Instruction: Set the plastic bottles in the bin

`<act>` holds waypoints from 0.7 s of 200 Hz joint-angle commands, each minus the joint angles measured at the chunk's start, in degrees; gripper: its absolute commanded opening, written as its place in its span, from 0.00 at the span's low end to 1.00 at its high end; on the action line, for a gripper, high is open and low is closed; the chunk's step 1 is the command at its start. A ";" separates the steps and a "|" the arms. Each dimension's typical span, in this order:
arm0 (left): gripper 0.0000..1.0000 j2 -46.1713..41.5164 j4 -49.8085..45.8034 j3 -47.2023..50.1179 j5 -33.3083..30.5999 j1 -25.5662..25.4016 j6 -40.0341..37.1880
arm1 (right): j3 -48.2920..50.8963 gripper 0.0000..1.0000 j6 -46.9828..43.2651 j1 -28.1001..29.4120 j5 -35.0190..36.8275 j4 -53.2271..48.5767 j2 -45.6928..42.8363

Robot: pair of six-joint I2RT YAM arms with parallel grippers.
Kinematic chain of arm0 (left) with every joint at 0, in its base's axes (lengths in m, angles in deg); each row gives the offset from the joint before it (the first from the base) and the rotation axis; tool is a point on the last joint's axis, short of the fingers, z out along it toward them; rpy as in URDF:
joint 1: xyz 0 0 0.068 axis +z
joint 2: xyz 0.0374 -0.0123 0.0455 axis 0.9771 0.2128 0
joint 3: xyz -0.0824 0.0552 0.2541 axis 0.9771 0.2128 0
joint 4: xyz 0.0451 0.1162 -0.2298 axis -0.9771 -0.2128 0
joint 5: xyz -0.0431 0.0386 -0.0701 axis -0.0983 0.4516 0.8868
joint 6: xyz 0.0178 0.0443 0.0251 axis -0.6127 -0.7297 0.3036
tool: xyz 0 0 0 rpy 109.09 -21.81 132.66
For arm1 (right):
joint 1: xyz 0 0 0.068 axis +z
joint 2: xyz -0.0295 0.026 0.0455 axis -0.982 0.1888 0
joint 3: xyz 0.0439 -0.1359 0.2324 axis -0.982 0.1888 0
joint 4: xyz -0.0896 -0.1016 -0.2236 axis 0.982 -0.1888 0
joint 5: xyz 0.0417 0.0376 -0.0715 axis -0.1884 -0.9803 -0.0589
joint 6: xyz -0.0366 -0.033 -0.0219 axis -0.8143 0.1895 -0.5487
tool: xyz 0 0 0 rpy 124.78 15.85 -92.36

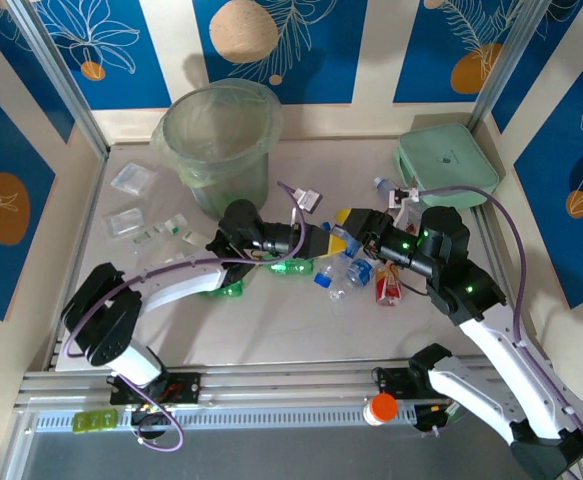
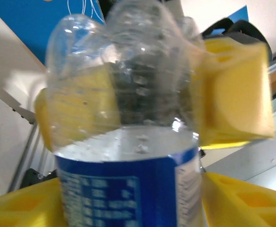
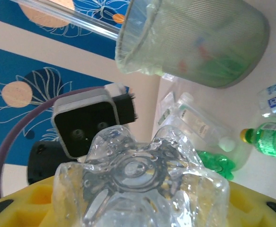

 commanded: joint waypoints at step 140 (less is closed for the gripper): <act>0.33 -14.37 -62.50 -14.87 -19.15 5.15 -40.78 | -15.63 0.97 -18.41 -0.05 20.95 -26.83 -8.31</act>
